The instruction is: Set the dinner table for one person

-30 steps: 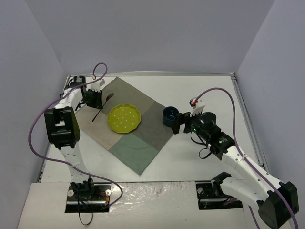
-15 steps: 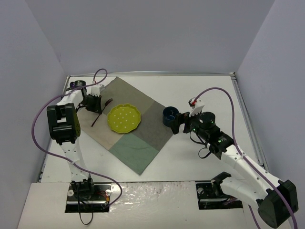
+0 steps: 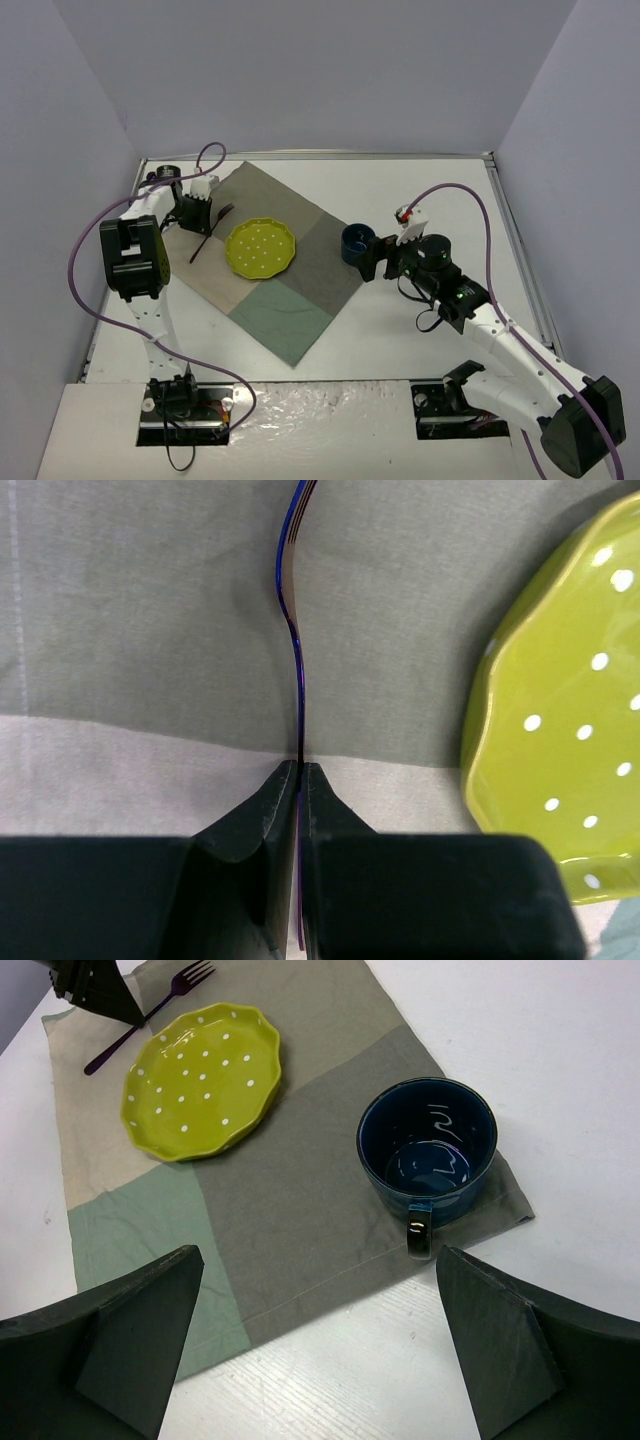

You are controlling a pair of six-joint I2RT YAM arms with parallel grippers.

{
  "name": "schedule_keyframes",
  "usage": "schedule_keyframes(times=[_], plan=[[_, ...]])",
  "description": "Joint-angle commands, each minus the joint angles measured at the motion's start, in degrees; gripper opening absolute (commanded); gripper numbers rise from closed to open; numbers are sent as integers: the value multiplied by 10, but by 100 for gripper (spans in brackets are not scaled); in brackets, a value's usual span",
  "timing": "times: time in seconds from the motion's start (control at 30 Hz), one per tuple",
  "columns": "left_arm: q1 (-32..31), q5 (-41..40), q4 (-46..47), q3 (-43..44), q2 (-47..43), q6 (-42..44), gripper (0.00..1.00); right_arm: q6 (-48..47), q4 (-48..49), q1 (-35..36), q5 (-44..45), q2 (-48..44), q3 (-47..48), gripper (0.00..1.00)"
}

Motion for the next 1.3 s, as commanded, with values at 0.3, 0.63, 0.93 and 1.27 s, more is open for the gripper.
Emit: schedule_keyframes(times=[0.3,0.63,0.93,1.27], plan=[[-10,-87,3,47,9,44,8,7,31,4,-17,11,12,100],[-17,-163,66,20,-32,3,33,7,28,4,-19,14,17,100],[-43,-241,122,-93,-156,-21,66,10,40,4,-20,12,14,100],[-43,-317,180,-207,-217,-54,90,7,54,4,-27,-2,-2,100]])
